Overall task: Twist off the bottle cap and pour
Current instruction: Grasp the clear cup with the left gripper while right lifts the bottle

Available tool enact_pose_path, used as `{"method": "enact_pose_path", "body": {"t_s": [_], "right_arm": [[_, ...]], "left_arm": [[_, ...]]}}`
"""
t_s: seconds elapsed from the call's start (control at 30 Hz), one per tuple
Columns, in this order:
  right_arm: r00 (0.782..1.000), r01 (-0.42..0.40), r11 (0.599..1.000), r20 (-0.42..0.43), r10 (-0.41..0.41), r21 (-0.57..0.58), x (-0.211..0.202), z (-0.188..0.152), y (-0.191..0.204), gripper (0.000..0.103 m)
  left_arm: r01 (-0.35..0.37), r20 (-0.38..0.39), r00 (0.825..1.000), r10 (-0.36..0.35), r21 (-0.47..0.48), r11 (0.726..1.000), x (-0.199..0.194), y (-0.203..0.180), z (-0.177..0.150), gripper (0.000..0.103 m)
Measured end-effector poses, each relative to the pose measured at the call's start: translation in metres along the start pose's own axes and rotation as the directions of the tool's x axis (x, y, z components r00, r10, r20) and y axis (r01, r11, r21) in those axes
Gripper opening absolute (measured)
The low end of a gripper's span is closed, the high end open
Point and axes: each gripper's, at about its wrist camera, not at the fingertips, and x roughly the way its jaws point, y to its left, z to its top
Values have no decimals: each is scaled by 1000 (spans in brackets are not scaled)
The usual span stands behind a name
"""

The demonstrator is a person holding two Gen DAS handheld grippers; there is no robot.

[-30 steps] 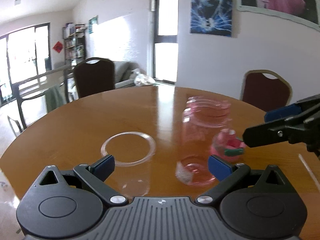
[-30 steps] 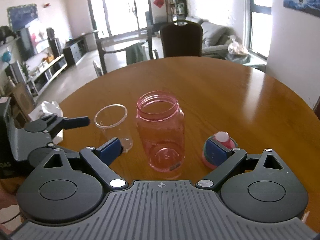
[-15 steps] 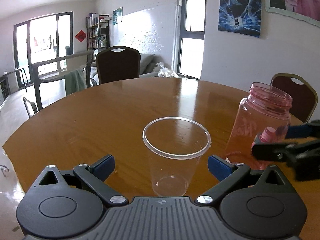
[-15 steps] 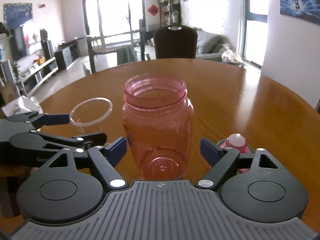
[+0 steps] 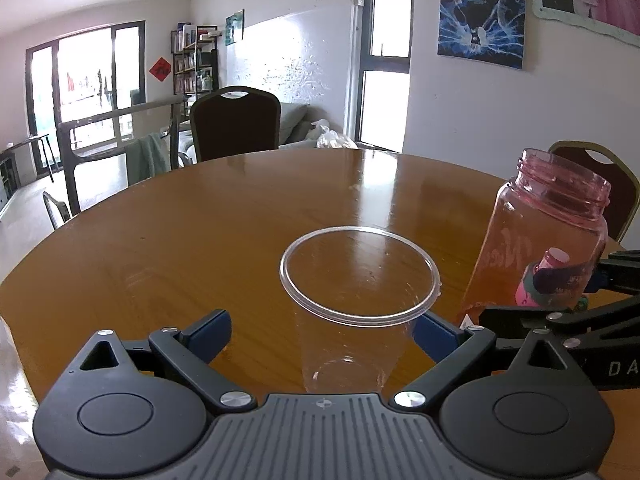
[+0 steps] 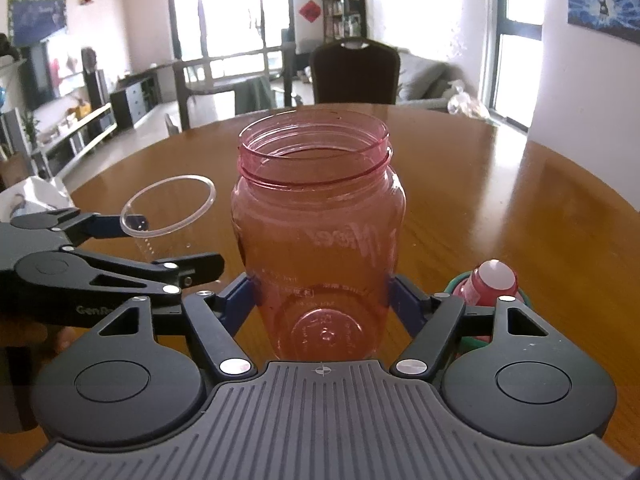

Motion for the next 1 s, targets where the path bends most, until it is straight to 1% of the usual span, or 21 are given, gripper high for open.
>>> {"method": "enact_pose_path", "body": {"t_s": [0.07, 0.1, 0.13, 0.17, 0.23, 0.33, 0.43, 0.57, 0.63, 0.73, 0.77, 0.8, 0.83, 0.87, 0.9, 0.93, 1.0], "right_arm": [[1000, -12, 1000, -6, 12, 2, 0, 2, -3, 74], [1000, -16, 1000, -7, 16, 4, -1, 3, -4, 74], [1000, -19, 1000, -8, 19, 5, -1, 3, -5, 74], [1000, -26, 1000, -12, 26, 2, -1, 4, -6, 74], [999, -29, 1000, -15, 29, -4, -1, 4, -6, 74], [999, -30, 999, -17, 30, -12, -3, 4, -6, 74], [999, -25, 1000, -20, 25, -9, -2, 5, -5, 74], [999, 13, 1000, -44, -14, -28, -3, 13, 1, 74], [998, 43, 996, -52, -47, -83, -6, 18, 9, 74], [990, 98, 973, -78, -117, -211, -9, 33, 23, 73], [987, 111, 962, -83, -136, -250, -10, 37, 28, 73], [982, 132, 941, -91, -168, -311, -10, 42, 33, 73], [978, 143, 926, -94, -186, -348, -10, 44, 37, 73], [970, 163, 893, -98, -223, -419, -8, 46, 43, 73], [959, 183, 849, -99, -265, -495, -6, 49, 51, 73], [952, 194, 814, -94, -290, -547, -4, 49, 56, 73], [934, 208, 708, -78, -348, -675, 2, 47, 70, 73]], "left_arm": [[17, -5, 1000, -17, 10, 1000, 1, -2, -3, 95], [25, -7, 1000, -25, 20, 999, 2, -4, -6, 92], [27, -7, 1000, -27, 31, 999, 2, -5, -7, 86], [29, -8, 1000, -29, 42, 999, 3, -7, -8, 82], [31, -14, 999, -30, 42, 999, 5, -7, -8, 69], [31, -26, 999, -30, 42, 999, 8, -6, -8, 54], [31, -30, 999, -29, 46, 998, 9, -5, -8, 52], [35, -29, 999, -33, 50, 998, 8, -6, -9, 51], [39, -30, 999, -37, 59, 998, 8, -6, -10, 51], [43, -30, 999, -41, 65, 997, 6, -7, -11, 51], [44, -29, 999, -42, 67, 997, 6, -7, -12, 51], [45, -29, 999, -43, 69, 997, 6, -7, -12, 51], [46, -28, 999, -44, 71, 996, 6, -7, -12, 51], [47, -27, 999, -45, 74, 996, 6, -8, -12, 51], [47, -26, 999, -46, 76, 996, 6, -8, -12, 51], [49, -26, 999, -47, 75, 996, 6, -8, -12, 51], [51, -23, 998, -50, 72, 996, 7, -8, -12, 51]]}}
